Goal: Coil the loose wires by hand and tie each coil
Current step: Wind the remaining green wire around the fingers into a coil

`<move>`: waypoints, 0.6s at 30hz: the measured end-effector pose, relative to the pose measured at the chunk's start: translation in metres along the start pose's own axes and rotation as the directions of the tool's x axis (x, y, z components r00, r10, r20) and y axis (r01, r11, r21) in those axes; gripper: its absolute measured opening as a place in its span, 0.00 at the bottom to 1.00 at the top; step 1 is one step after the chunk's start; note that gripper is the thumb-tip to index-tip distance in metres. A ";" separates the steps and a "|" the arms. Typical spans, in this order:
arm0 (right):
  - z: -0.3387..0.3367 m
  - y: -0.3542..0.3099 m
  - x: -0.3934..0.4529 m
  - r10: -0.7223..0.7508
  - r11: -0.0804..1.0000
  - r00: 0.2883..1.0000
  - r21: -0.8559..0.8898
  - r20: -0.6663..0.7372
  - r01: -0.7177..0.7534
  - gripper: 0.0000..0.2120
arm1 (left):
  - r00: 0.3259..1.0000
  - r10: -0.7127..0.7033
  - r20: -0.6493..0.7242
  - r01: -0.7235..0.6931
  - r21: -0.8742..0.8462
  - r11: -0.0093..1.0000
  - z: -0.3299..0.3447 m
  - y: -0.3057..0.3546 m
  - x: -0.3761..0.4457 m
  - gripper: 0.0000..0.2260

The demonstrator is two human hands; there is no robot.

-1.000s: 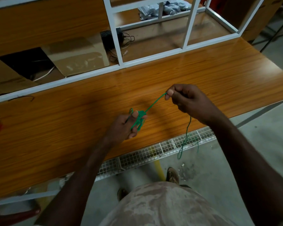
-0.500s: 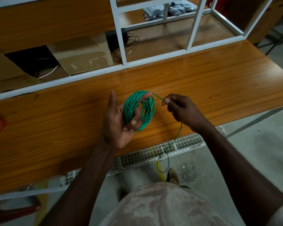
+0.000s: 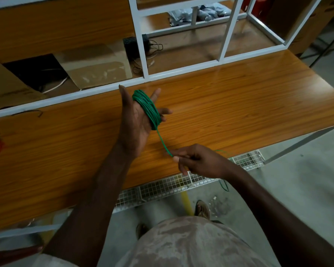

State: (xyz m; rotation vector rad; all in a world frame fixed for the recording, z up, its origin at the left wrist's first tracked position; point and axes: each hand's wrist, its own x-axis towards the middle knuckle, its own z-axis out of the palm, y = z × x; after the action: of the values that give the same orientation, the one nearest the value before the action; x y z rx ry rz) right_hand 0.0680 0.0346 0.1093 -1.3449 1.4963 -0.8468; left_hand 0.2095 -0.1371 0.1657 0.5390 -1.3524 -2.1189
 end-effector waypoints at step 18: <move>-0.086 -0.039 0.001 -0.178 0.982 0.850 -0.140 -0.497 0.124 0.13 | 0.968 -0.209 0.137 0.072 0.646 0.760 -0.001 -0.064 -0.034 0.27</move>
State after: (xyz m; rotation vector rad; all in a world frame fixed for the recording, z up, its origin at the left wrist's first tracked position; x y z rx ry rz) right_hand 0.0008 0.0197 0.1736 -1.3936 1.8732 -1.3193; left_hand 0.2203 -0.0945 0.1087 0.7200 -2.2427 -1.8145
